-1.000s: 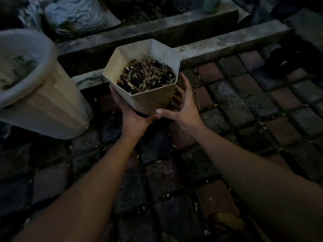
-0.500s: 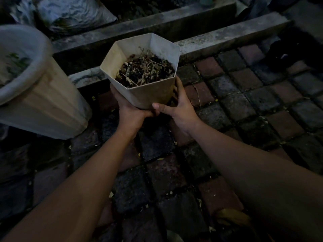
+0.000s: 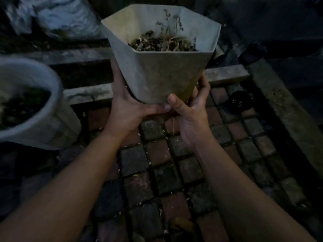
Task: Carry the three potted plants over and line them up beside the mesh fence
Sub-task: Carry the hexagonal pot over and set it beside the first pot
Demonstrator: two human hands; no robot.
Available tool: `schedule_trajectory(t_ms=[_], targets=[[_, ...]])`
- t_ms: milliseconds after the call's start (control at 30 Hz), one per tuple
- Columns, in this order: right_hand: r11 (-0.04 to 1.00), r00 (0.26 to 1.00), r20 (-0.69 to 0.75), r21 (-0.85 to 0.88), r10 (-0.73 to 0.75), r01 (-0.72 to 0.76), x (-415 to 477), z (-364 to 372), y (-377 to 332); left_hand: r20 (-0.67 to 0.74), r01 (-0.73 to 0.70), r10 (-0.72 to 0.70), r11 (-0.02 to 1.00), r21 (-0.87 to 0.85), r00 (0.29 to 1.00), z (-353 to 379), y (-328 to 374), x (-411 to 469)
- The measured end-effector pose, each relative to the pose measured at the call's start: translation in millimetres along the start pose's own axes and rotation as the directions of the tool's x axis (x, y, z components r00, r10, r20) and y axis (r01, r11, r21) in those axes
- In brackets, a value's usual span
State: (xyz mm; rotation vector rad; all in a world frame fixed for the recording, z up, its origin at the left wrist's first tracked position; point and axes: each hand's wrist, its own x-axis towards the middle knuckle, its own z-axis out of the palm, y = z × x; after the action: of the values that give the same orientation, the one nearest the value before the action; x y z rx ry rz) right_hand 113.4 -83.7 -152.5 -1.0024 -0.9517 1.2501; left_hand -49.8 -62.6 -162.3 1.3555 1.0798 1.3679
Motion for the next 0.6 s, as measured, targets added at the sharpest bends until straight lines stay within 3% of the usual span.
schedule_trajectory(t_ms=[233,600], targets=[[0.999,0.997,-0.068,0.033,-0.034,0.036,-19,48,-240,-0.035,0.037,-0.035,0.997,0.066,0.999,28,244,37],[0.981,0.976,-0.103,-0.017,-0.194,0.194,-87,108,-679,0.118,0.041,-0.042,0.999,0.018,0.992,82,694,60]])
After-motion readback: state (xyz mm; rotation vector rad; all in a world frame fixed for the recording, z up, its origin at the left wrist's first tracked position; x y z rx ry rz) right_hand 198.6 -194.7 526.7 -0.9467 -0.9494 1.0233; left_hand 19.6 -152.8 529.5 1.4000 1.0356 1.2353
